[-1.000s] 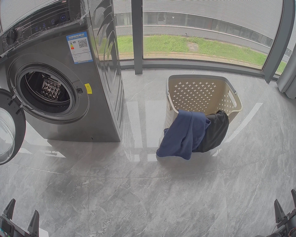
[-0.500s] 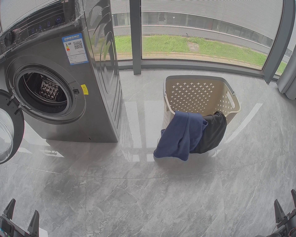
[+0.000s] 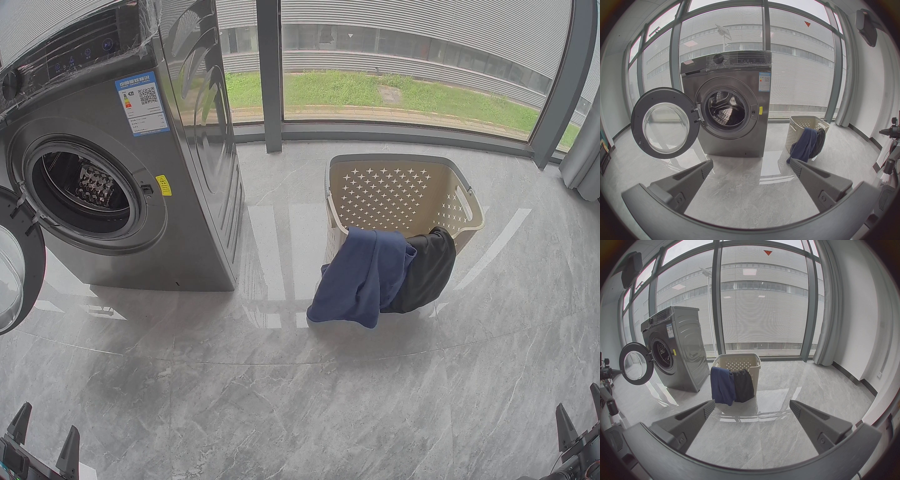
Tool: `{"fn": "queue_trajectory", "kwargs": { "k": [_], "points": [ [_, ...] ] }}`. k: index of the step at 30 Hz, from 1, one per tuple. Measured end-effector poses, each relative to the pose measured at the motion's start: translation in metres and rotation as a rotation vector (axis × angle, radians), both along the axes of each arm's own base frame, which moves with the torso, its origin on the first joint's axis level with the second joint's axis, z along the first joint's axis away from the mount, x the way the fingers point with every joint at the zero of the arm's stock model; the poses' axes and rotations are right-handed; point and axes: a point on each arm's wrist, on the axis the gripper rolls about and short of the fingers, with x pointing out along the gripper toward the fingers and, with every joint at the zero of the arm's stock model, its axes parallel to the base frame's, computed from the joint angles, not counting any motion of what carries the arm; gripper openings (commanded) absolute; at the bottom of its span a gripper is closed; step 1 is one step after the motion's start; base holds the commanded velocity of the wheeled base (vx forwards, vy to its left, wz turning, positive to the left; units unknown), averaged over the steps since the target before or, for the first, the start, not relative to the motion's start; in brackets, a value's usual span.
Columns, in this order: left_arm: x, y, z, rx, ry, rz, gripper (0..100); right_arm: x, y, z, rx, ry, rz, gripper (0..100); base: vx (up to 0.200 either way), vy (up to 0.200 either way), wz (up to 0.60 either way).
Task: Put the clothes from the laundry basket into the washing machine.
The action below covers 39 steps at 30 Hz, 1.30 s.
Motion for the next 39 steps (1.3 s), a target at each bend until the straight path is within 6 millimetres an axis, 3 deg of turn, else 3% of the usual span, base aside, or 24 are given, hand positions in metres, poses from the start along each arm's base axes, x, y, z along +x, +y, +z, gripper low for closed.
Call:
{"fn": "queue_trajectory", "kwargs": {
  "k": [7, 17, 23, 39],
  "points": [
    [0.0, 0.0, 0.0, 0.005, 0.0, 0.0, 100, 0.0, 0.0, 0.0, 0.0, 0.0, 0.0, 100, 0.0, 0.0, 0.0],
    [0.0, 0.0, 0.0, 0.005, 0.0, 0.0, 100, 0.0, 0.0, 0.0001, 0.0, 0.0, 0.0, 100, 0.0, -0.2, 0.0],
    [0.0, 0.0, 0.0, 0.005, 0.0, 0.0, 100, 0.0, 0.0, 0.0001, 0.0, 0.0, 0.0, 100, 0.0, 0.0, 0.0],
    [0.0, 0.0, 0.0, 0.005, 0.0, -0.001, 100, 0.0, 0.0001, -0.0004, -0.002, 0.005, 0.002, 100, 0.2, 0.0, 0.0]
  ]
}}
